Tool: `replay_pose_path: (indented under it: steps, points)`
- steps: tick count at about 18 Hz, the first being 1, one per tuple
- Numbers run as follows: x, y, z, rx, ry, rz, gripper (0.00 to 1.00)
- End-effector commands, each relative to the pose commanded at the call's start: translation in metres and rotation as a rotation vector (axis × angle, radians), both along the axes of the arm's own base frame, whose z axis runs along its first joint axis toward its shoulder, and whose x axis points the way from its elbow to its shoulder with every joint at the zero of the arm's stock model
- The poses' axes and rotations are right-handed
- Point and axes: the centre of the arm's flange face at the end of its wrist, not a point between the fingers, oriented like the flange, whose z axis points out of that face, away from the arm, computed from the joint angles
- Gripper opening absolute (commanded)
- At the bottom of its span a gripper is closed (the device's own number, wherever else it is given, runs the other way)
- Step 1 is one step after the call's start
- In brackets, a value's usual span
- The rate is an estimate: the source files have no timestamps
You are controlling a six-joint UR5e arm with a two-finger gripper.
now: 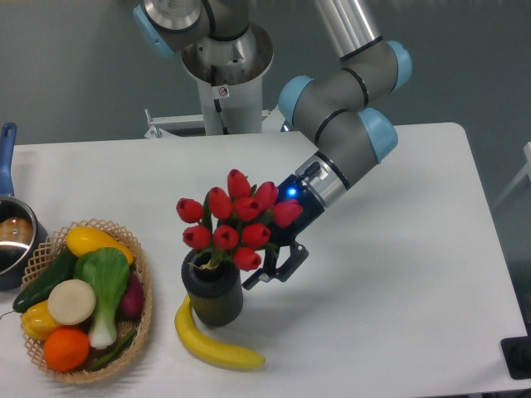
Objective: Insert the flowers into the vase
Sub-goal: 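Adjust the tulips in the vase, pushing stems deeper, then open the gripper to release the tulip bunch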
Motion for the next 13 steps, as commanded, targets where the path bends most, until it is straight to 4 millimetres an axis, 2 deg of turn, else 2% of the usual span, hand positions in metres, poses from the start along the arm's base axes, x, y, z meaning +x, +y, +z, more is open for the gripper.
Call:
replay_pose_path:
  steps: [2,4,5,9,13]
  points:
    - [-0.008,0.004,0.000,-0.026,0.002,0.011,1.00]
    - [0.001,-0.003,-0.011,-0.061,-0.001,0.014,1.00]
    - [0.003,-0.006,-0.011,-0.058,0.005,0.016,1.00]
    - [0.004,-0.012,0.014,-0.076,0.022,0.044,1.00]
    - [-0.001,-0.017,0.016,-0.148,0.012,0.089,1.00]
